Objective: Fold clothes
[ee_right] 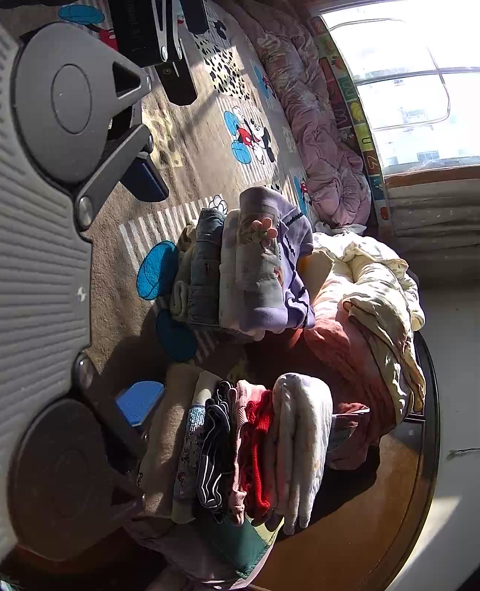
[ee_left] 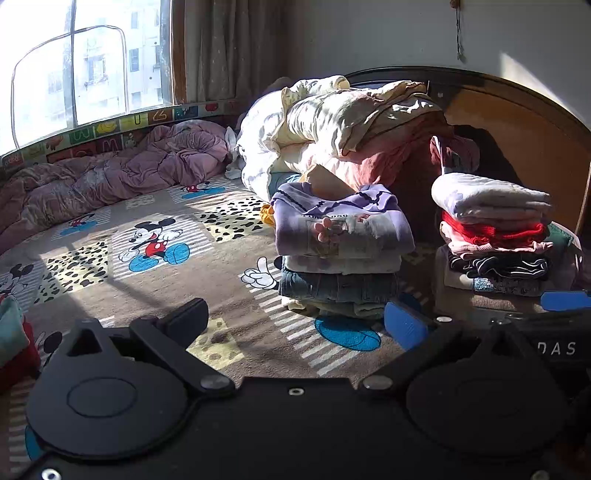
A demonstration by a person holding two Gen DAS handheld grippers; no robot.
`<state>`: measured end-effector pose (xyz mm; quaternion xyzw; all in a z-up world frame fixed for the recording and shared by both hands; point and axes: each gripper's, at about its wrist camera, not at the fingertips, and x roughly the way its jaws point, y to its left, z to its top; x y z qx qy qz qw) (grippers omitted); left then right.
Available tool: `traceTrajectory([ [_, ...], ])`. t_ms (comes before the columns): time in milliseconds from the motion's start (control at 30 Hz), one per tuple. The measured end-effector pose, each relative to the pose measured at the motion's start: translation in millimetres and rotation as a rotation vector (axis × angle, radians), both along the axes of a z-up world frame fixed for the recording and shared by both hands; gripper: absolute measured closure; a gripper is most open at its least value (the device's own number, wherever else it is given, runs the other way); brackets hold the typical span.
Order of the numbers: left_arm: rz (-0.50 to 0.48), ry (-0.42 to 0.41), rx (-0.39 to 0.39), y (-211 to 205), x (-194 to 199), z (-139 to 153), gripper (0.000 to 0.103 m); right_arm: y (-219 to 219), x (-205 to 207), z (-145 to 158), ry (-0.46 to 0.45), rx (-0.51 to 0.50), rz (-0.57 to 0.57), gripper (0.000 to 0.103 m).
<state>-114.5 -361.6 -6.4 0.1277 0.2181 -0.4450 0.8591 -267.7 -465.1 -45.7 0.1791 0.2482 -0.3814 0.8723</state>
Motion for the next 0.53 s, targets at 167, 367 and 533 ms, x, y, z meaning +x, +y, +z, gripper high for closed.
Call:
traceTrajectory([
  [167, -0.016, -0.017, 0.023, 0.4, -7.7, -2.5, 0.0, 3.2, -3.3, -2.1, 0.002, 0.0, -0.009, 0.001],
  [367, -0.012, -0.019, 0.023, 5.4, -8.6, -2.1, 0.0, 8.2, -6.6, -3.8, -0.003, 0.004, -0.005, 0.001],
  [533, -0.01, -0.011, 0.011, 9.5, -7.2, -1.3, 0.0, 13.4, -7.9, -2.2, -0.01, 0.001, 0.001, 0.001],
])
